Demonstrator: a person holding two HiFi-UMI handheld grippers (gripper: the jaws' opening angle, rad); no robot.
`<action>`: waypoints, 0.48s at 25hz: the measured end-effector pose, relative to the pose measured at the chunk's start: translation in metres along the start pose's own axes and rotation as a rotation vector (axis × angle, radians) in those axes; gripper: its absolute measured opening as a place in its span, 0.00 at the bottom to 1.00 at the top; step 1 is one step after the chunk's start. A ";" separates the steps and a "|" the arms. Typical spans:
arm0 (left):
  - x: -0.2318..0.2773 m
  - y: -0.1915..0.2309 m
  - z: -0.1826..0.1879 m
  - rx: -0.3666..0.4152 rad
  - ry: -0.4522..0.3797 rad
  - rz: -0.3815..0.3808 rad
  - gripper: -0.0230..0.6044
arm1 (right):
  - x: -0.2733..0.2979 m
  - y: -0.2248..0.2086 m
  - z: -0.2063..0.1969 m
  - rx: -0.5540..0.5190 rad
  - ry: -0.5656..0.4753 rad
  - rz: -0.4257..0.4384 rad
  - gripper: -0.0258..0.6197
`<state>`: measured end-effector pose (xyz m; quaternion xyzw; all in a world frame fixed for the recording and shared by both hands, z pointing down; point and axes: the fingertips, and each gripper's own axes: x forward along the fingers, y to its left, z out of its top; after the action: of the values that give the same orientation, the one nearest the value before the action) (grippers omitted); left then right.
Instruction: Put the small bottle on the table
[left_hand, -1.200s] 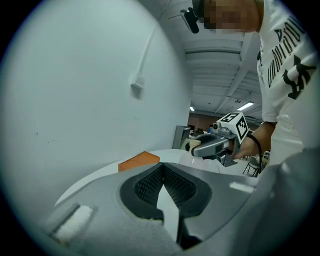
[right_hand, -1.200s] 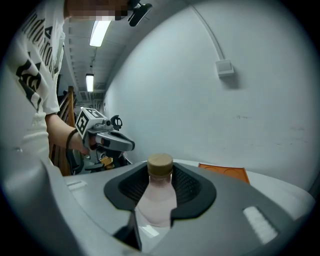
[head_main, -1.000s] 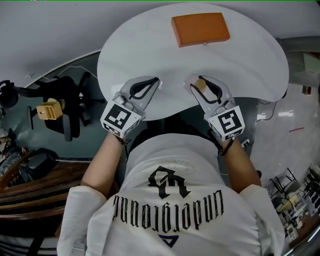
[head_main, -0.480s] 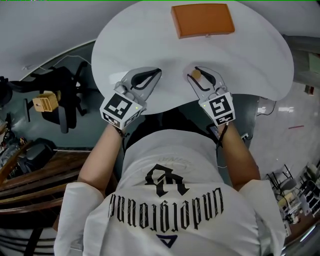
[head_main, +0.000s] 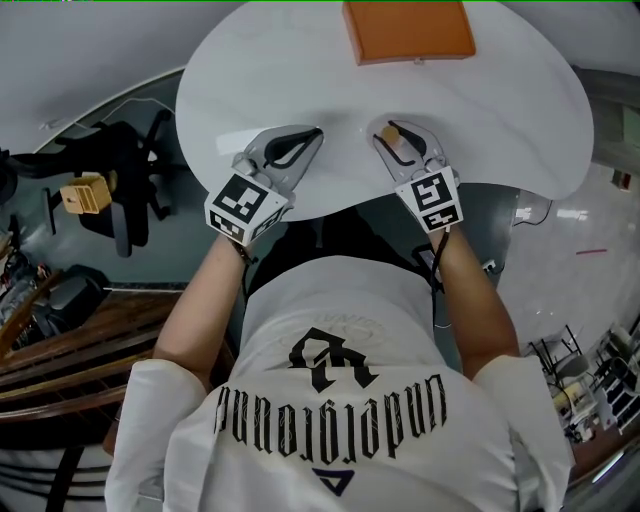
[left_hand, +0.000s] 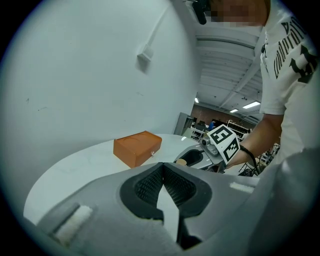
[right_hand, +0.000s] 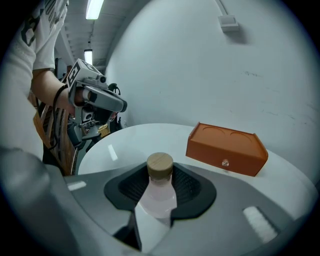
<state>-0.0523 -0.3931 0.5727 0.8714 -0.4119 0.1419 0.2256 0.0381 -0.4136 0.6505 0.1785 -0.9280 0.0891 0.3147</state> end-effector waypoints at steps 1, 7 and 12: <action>0.003 0.000 -0.003 0.000 0.006 -0.002 0.05 | 0.001 -0.001 -0.002 0.001 0.002 -0.002 0.26; 0.014 0.001 -0.014 -0.001 0.031 0.000 0.05 | 0.014 -0.003 -0.012 0.005 0.001 -0.002 0.26; 0.012 -0.006 -0.015 -0.010 0.024 -0.023 0.05 | 0.018 -0.004 -0.017 0.020 0.004 -0.009 0.26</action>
<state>-0.0412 -0.3894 0.5891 0.8731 -0.3999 0.1478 0.2365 0.0360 -0.4175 0.6749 0.1857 -0.9255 0.0975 0.3154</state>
